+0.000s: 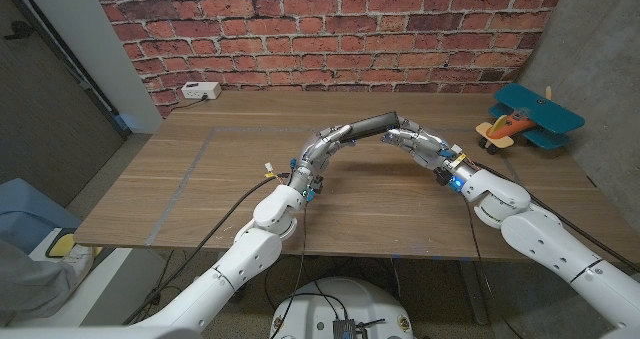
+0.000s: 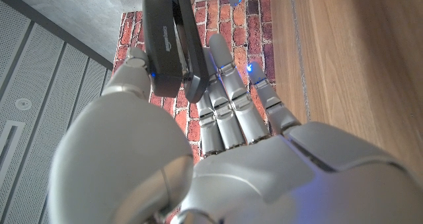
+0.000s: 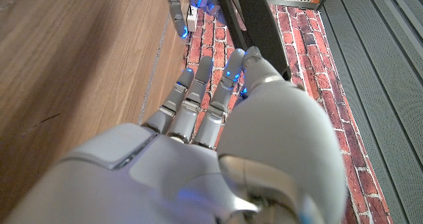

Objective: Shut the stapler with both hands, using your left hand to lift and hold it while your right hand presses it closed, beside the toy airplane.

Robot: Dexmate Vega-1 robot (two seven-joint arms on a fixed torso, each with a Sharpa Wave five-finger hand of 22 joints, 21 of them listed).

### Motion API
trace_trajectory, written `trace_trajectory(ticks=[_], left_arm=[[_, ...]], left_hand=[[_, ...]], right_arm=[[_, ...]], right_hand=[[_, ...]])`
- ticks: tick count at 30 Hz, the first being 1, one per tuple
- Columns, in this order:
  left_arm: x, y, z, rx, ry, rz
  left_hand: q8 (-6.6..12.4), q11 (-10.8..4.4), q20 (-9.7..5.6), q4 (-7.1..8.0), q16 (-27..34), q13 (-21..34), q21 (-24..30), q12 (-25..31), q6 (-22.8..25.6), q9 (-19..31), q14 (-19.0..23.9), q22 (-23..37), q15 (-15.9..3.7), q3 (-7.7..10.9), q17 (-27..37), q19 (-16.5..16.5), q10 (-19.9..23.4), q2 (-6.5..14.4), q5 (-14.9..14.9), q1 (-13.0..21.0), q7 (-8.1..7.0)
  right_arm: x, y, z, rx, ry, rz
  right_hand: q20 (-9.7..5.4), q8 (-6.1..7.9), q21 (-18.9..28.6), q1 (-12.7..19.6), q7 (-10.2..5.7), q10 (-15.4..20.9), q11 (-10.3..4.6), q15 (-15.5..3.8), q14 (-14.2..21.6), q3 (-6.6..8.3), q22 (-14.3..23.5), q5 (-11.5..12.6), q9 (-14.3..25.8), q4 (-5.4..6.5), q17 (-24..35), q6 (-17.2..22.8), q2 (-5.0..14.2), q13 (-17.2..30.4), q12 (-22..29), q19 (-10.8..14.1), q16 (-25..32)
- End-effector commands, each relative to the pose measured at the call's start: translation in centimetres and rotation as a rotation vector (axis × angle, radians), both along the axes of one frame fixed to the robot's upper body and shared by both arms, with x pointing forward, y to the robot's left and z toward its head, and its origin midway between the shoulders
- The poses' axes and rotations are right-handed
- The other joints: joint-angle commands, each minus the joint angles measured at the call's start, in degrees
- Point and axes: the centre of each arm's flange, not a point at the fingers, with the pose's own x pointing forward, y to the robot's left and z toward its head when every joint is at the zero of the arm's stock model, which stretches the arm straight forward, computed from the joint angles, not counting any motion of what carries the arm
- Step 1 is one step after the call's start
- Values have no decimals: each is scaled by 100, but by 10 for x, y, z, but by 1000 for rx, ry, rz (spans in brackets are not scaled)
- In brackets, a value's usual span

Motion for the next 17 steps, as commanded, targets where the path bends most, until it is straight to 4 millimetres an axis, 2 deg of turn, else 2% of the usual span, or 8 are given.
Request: trace_trajectory(ticks=[1,17], left_arm=[[-2,-2,-4,0,-2,-9],[-11,4,-8,-2,-11,-3]], left_hand=[[33,-504,15,21,-18,0,39,-36,529,6,44,8,-544,11,35,-40,531,1314,28,1346,-367],[30,-506,23,24,-51,45,120,-50,520,-1,61,11,-545,8,65,-79,530,1327,31,1356,-367]], right_arm=[[-7,-2,-2,0,-3,-9],[-14,2,-7,0,-14,-9]], right_hand=[[-192,36,24,37,331,33,-22,-965,44,32,6,33,133,42,28,471,72,10,-1,-8,-21],[-193,35,50,34,342,28,-17,-965,50,31,4,34,135,41,33,474,72,25,-8,-19,-24]])
